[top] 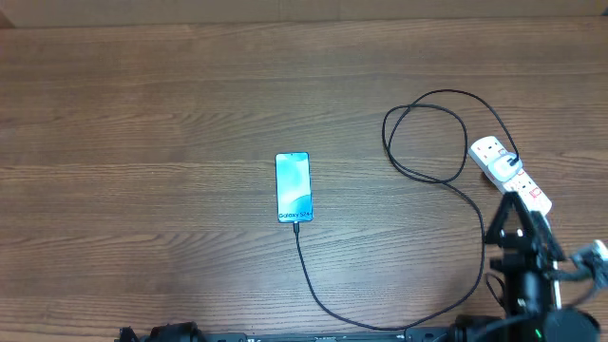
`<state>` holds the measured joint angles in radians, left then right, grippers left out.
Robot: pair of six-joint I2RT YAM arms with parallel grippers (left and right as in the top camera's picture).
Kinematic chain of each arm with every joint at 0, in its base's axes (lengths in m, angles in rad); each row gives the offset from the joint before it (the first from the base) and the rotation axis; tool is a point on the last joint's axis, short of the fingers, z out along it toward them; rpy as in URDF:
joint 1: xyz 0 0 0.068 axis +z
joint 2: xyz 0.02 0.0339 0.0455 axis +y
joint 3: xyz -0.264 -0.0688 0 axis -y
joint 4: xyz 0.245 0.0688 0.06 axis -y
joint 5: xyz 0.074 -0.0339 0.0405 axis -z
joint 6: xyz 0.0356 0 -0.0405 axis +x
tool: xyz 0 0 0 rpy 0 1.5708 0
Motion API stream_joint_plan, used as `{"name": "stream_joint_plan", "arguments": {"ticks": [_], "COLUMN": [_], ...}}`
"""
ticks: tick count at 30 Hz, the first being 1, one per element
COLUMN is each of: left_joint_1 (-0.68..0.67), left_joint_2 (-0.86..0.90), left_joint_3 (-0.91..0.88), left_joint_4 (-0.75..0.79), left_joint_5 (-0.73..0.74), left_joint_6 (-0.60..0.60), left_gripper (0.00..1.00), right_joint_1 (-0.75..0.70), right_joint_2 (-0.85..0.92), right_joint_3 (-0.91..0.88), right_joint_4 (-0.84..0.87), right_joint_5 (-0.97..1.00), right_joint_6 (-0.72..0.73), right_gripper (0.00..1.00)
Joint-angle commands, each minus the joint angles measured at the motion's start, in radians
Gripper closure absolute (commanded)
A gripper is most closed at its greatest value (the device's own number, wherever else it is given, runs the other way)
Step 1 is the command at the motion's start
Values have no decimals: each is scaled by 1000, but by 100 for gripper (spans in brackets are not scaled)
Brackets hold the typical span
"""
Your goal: Plug charger to phone and switch on socket
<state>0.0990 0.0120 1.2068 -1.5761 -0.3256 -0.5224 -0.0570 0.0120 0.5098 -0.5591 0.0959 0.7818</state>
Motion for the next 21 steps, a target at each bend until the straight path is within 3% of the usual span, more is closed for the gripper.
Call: {"name": "stream_joint_plan", "arguments": {"ticks": [1,7,12,14,18,21], "left_joint_1": [7,7,7,7,7,7], "left_joint_2": [-8,-8,-8,-8,-8,-8], "left_joint_3": [6,6,6,6,6,6], "left_joint_4": [2,2,2,2,2,2], "left_joint_5": [-2,-2,-2,-2,-2,-2], "left_joint_6": [-13,-13,-13,-13,-13,-13], "left_gripper": [1,0,0,1,0,1], "right_joint_1": [5,5,5,9,19,19], "right_joint_2": [-5,-5,-9,-8,-8,-8], "right_joint_3": [-99,-248,-267,-276,-325,-377], "right_joint_4": [69,282,327,370,563,695], "right_joint_5": [85,115,158,142,-10,-70], "right_joint_6": [200,234,219,108,-278,-397], "right_gripper": [0,0,0,0,0,0]}}
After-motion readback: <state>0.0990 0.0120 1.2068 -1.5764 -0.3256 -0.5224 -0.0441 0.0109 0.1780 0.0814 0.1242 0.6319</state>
